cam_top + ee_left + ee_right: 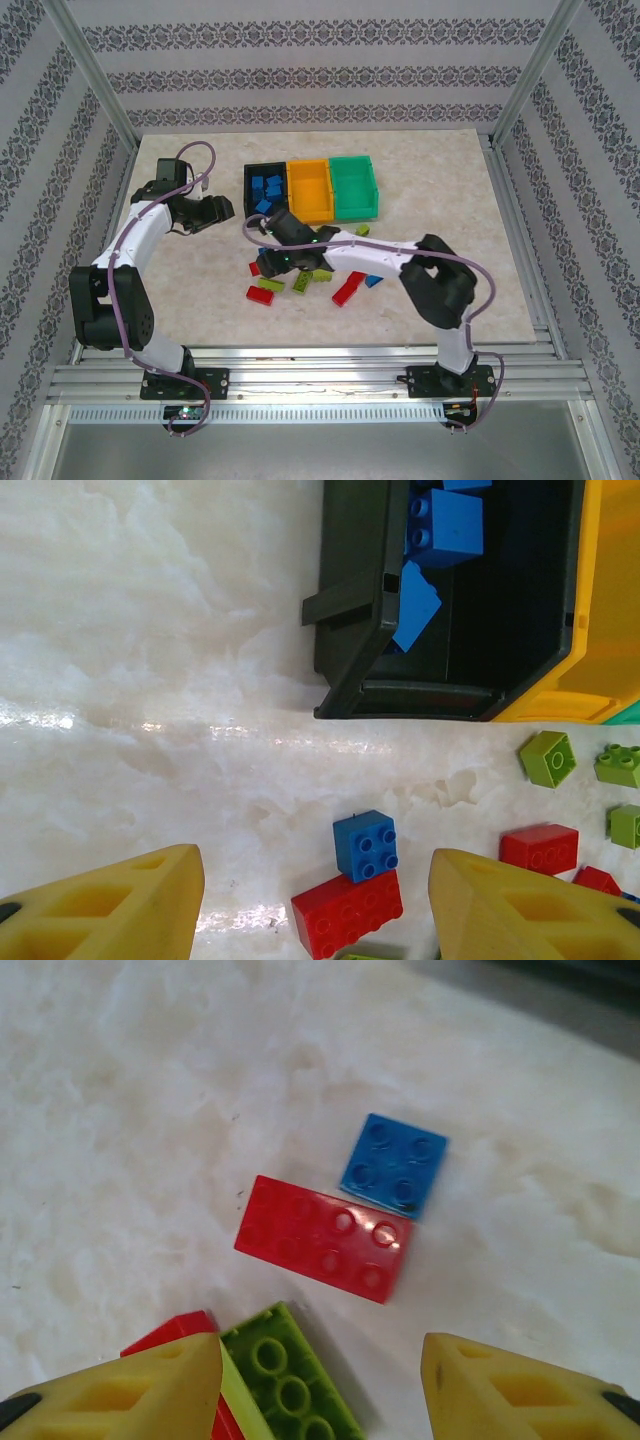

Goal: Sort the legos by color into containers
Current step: Pick up the lego from the center of the table, then place the lego in the container.

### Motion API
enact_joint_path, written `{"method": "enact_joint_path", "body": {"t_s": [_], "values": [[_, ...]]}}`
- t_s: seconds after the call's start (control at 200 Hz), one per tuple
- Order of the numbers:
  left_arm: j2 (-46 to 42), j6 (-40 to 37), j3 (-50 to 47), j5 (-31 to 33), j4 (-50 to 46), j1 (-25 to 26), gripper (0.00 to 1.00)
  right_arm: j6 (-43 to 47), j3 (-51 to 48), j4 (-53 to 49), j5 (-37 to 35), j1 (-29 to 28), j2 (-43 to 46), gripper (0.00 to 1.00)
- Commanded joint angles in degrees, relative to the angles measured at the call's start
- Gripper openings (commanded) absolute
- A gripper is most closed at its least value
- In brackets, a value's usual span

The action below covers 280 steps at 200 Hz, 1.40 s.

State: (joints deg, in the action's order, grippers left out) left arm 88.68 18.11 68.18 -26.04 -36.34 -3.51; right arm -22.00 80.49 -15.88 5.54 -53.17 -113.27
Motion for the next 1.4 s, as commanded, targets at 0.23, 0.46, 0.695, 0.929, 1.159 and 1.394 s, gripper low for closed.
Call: {"method": "enact_joint_path", "body": {"t_s": [0.23,0.46,0.695,0.929,1.159,1.394], "values": [[-0.9,-0.1,0.9,-0.3,1.4,-0.5,0.62,3.3,16.9,-11.6,-4.2,0.7,-13.0,0.56],[-1.0,0.1,0.8,-0.5,1.3,-0.5,0.62,4.6,23.9,-15.4,-7.1,0.6,-19.3,0.55],[-0.7,-0.1,0.9,-0.4,1.1,-0.5,0.62,6.1,25.5,-16.3,-7.7,1.3,-20.5,0.36],[-0.7,-0.2,0.9,0.0,1.0,-0.5,0.62,6.8,25.3,-15.1,-6.4,3.2,-16.3,0.33],[-0.3,-0.3,1.0,0.2,0.8,-0.5,0.62,7.4,30.4,-14.5,-5.0,6.2,-13.7,0.33],[0.1,-0.1,1.0,0.1,1.0,-0.6,0.62,7.3,45.0,-16.0,-3.8,11.2,-20.1,0.35]]}}
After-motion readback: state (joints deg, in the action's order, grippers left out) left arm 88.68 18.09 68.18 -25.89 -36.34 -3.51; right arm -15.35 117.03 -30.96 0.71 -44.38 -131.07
